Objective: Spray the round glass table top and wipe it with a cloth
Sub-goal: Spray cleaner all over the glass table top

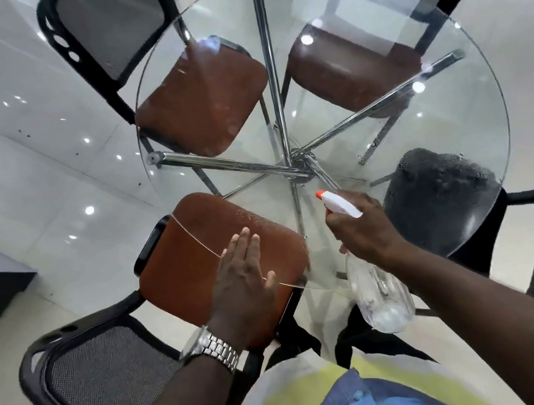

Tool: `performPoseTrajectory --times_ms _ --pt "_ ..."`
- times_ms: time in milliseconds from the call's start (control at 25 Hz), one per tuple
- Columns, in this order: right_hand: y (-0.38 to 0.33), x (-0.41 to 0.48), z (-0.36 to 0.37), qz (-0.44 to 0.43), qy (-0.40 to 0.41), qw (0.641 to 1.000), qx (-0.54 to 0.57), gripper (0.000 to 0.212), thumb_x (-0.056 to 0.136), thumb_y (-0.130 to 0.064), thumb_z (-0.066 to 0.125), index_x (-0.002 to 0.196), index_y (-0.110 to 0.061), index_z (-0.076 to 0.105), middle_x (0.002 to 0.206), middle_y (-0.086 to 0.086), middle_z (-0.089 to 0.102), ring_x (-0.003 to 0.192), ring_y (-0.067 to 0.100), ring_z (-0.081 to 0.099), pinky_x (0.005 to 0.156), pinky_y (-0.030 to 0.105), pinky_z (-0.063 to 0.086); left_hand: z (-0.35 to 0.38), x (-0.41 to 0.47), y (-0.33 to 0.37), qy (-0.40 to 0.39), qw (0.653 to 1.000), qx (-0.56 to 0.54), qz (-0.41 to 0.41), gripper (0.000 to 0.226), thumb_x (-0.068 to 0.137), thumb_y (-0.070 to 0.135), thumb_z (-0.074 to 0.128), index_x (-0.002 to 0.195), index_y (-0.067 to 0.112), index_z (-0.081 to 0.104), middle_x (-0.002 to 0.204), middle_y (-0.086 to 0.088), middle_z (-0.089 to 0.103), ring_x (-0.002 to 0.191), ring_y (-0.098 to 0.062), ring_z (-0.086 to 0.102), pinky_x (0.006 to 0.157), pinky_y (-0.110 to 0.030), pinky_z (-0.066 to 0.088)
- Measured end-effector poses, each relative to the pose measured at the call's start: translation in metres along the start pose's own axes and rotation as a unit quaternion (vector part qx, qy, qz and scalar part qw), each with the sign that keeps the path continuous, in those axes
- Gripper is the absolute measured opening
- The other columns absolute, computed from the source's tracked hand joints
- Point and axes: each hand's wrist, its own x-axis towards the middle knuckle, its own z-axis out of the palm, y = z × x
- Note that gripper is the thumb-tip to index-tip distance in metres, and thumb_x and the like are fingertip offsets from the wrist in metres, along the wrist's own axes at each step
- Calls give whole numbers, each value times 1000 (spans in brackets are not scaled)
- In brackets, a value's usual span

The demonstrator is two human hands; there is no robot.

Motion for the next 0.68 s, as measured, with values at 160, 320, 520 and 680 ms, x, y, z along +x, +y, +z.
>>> performPoseTrajectory --times_ms 160,320,520,680 --pt "24 0 -20 72 31 994 77 20 86 -11 62 104 -16 72 104 12 63 87 34 67 56 52 66 4 4 20 -18 1000 20 8 78 92 42 54 160 13 30 171 -7 21 159 -19 14 129 -42 19" --pt "48 -2 -46 56 60 995 65 24 76 -30 57 96 -23 67 98 13 67 89 38 68 70 57 65 11 4 50 -23 999 35 14 78 96 41 58 162 15 26 172 -4 15 160 -17 9 130 -40 15" --pt "81 -12 -77 37 40 997 62 23 76 -32 55 96 -24 65 94 10 68 88 40 68 79 59 63 20 -12 96 -25 998 51 5 78 98 40 58 163 16 22 173 -4 11 160 -17 6 131 -37 11" --pt "118 -29 -104 2 34 997 64 18 78 -33 55 92 -24 62 92 10 67 87 43 67 81 62 60 36 -45 143 -29 998 55 23 78 98 40 59 163 16 22 173 -2 12 160 -15 6 130 -31 6"
